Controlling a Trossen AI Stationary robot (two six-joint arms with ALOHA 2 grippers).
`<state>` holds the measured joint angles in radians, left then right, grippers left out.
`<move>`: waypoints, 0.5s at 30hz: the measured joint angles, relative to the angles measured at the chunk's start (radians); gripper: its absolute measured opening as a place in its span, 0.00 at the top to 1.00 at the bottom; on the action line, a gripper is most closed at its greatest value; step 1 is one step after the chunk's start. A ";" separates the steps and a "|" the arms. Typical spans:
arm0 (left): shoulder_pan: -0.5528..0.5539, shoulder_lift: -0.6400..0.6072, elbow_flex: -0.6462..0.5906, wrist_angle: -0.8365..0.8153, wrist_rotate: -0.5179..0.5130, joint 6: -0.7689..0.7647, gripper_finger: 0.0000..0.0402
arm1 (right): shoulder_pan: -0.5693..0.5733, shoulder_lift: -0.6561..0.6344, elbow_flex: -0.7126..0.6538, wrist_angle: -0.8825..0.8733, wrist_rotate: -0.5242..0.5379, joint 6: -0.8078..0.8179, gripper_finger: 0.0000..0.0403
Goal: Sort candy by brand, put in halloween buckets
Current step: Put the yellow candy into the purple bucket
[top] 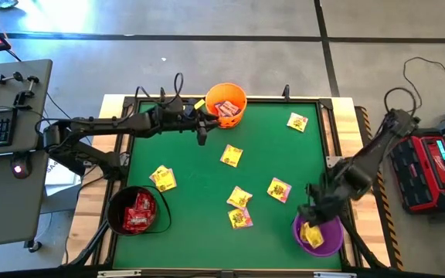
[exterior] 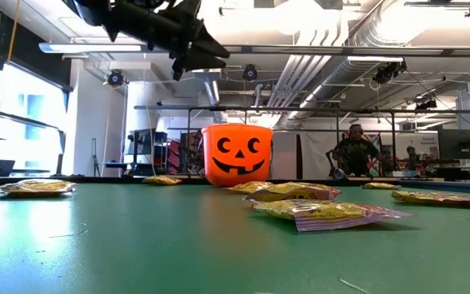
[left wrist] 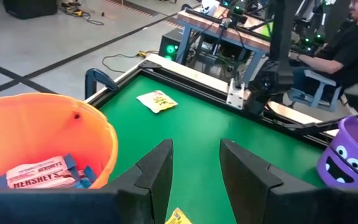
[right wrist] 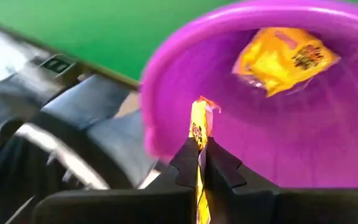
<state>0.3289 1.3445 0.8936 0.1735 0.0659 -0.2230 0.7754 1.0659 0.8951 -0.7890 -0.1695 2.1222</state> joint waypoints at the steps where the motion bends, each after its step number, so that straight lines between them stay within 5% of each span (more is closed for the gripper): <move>1: 0.004 0.000 0.000 0.000 0.000 0.000 0.69 | 0.016 0.025 0.000 -0.001 0.013 0.022 1.00; 11: 0.037 0.000 0.000 -0.001 0.017 0.008 0.69 | 0.078 0.199 0.075 -0.206 0.043 0.102 0.99; 15: 0.038 0.000 0.000 -0.025 0.020 0.019 0.69 | 0.078 0.205 0.150 -0.298 0.043 0.072 0.91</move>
<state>0.3672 1.3445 0.8936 0.1484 0.0864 -0.2042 0.8531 1.2709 1.0446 -1.0868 -0.1264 2.1946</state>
